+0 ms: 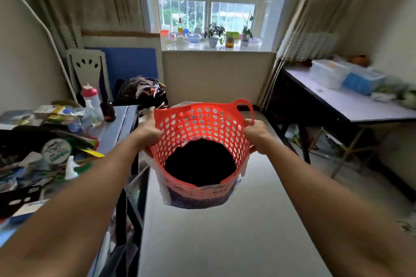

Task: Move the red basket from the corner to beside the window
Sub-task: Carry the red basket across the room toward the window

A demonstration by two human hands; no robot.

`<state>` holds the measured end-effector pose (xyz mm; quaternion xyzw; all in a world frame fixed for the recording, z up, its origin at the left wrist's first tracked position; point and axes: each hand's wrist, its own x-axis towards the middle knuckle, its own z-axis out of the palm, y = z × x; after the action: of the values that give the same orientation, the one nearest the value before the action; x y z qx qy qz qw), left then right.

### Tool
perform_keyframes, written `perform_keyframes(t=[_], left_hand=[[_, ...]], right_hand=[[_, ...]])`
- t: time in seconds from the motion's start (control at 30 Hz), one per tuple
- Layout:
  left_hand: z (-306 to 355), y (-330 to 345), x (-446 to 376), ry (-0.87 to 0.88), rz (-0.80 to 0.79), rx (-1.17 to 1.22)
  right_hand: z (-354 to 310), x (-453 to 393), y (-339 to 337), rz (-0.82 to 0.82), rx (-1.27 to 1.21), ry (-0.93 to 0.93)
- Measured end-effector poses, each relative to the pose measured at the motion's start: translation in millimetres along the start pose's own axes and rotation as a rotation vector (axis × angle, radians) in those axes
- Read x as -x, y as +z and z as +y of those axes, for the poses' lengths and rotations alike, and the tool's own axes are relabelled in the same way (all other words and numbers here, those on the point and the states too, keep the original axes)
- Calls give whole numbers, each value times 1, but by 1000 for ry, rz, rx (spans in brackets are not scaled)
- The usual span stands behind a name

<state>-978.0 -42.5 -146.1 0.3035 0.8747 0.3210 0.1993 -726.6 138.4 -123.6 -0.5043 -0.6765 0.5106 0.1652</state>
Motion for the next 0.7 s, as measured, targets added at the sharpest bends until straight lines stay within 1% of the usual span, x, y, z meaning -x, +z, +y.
perform_keyframes(t=[0.17,0.3,0.43,0.57,0.7], left_hand=[[37,26,-83,46,-67,-7],[75,56,-171,74,-139,-34],[112,97,-262,41,-163,-52],[158,140,-350,7,-176,15],[210,172,-436,-21,-171,-50]], right_hand=[[-3,-73,-16,47,-31,58],[-6,-156,-37,105,-61,93],[-6,-254,-61,109,-58,117],[-7,-367,-92,108,-32,124],[-22,-467,-127,154,-40,125]])
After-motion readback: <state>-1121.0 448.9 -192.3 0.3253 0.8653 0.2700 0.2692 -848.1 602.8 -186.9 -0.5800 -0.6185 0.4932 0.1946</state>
